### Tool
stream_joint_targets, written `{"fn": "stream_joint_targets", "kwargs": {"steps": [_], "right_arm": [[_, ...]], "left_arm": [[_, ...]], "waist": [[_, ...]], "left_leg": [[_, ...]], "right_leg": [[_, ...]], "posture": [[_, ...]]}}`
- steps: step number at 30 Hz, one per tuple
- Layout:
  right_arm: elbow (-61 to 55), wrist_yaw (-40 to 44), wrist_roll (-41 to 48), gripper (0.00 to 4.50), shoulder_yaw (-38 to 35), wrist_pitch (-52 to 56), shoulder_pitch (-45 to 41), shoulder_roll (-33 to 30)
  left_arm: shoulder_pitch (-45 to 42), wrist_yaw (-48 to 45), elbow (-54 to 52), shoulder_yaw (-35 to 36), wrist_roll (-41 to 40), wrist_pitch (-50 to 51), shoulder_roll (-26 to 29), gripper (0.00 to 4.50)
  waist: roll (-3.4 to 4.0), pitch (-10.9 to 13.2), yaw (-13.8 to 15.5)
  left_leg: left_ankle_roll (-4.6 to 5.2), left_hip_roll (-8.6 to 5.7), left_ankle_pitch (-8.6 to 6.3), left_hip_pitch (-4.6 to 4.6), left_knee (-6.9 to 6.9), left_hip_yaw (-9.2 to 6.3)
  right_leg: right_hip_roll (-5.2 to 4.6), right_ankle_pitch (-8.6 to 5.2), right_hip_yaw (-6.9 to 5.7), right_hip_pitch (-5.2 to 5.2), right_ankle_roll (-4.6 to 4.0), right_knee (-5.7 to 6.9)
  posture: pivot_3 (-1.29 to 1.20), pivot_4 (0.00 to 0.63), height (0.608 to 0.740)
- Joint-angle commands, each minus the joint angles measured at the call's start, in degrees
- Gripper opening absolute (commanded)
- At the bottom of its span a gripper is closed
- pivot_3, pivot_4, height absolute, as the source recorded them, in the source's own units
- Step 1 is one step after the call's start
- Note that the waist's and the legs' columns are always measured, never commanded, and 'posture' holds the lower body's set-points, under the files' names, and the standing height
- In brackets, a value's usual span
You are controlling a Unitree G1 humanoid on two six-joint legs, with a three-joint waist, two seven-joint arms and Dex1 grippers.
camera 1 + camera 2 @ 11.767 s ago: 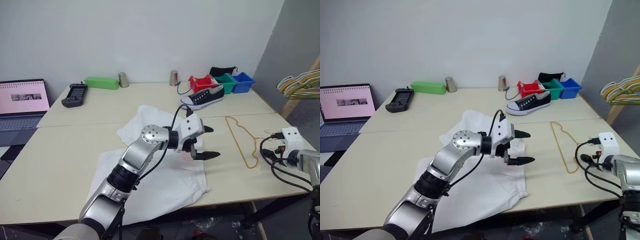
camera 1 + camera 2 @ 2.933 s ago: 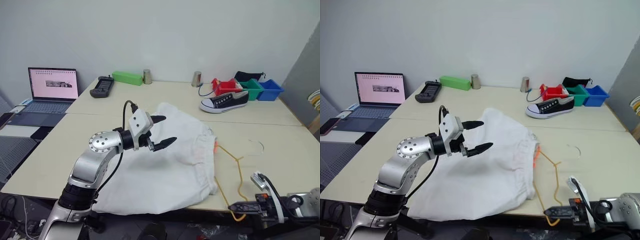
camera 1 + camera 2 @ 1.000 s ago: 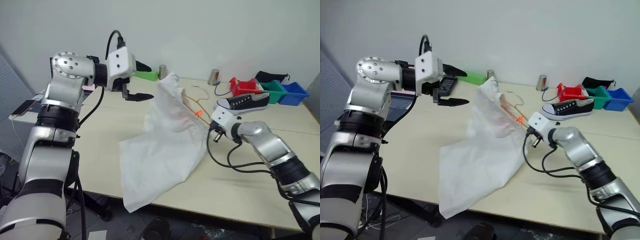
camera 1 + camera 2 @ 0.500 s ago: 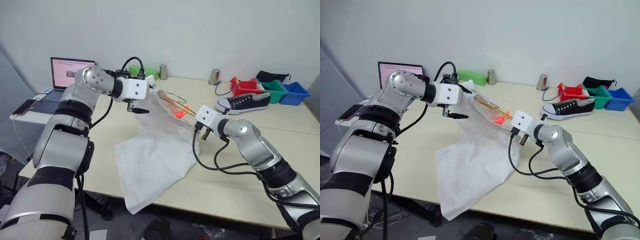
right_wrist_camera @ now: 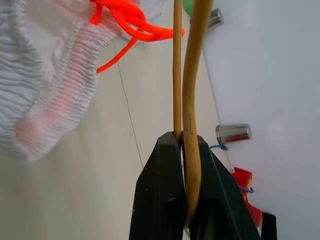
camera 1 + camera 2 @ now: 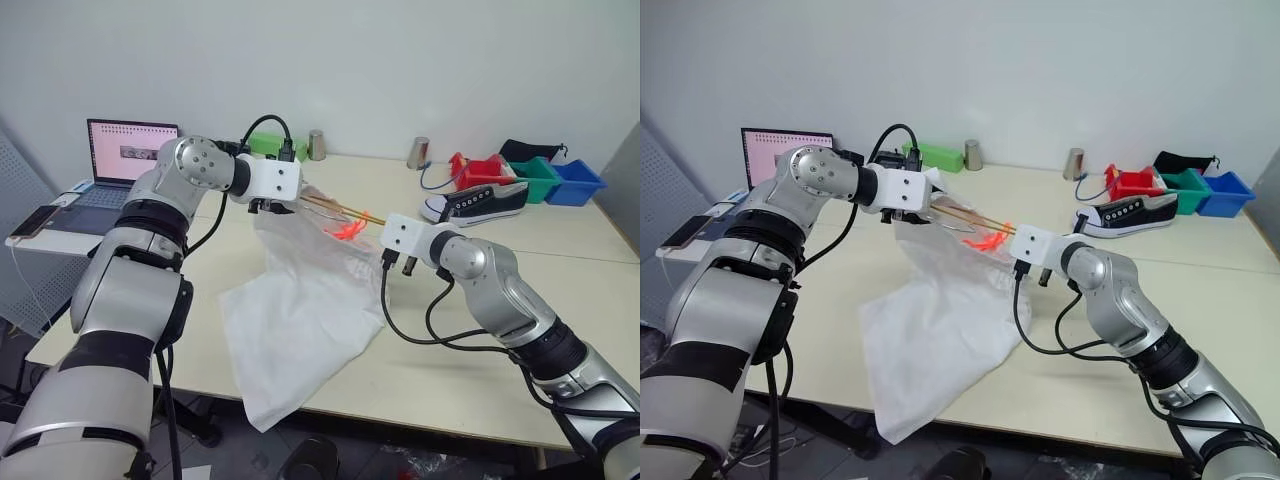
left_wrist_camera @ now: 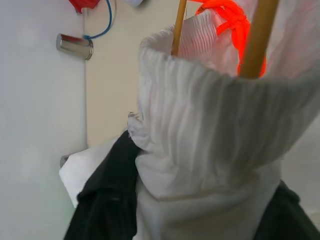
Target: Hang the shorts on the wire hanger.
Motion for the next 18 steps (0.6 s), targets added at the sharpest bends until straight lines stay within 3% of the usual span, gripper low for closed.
{"fn": "stream_joint_targets", "kwargs": {"steps": [1, 7, 12, 18], "right_arm": [[-3.4, 0.1, -0.9, 0.0, -2.1, -2.7, -2.7, 1.7], [-4.5, 2.4, -0.9, 0.0, -2.6, -1.7, -1.7, 2.1], [-6.5, 6.0, 1.3, 0.0, -4.5, 1.9, -0.3, 3.1], [-9.8, 11.1, 5.6, 1.26, -7.6, 6.2, 1.9, 3.0]], "left_arm": [[-1.5, 0.9, -0.4, 0.5, 0.0, -0.4, -0.8, 1.26], [-1.5, 2.3, -0.3, 0.3, 0.8, -0.9, -0.6, 0.08], [-0.6, 3.7, -0.8, 0.9, 0.9, -1.7, -0.9, 0.03], [1.0, 4.5, -1.6, 1.5, 0.6, -1.2, -1.4, 0.0]], "waist": [[0.0, 0.0, -0.2], [0.0, 0.0, -0.4], [-0.02, 0.0, -0.5], [-0.04, 0.0, -0.9]], "left_leg": [[0.0, 0.0, 0.0, 0.0, 0.0, 0.0], [0.0, 0.0, 0.0, 0.01, 0.01, 0.01], [-0.01, 0.0, 0.0, 0.03, 0.01, 0.02], [-0.01, 0.0, 0.01, 0.04, 0.02, 0.0]], "right_leg": [[0.0, 0.0, 0.0, 0.0, 0.0, 0.0], [0.0, 0.01, 0.02, 0.0, -0.02, 0.01], [0.0, 0.02, 0.03, 0.0, -0.03, 0.02], [0.0, 0.02, 0.05, 0.02, -0.04, 0.03]], "posture": [[0.39, 0.0, 0.74], [0.38, 0.0, 0.74], [0.37, 0.0, 0.74], [0.36, 0.0, 0.74]]}}
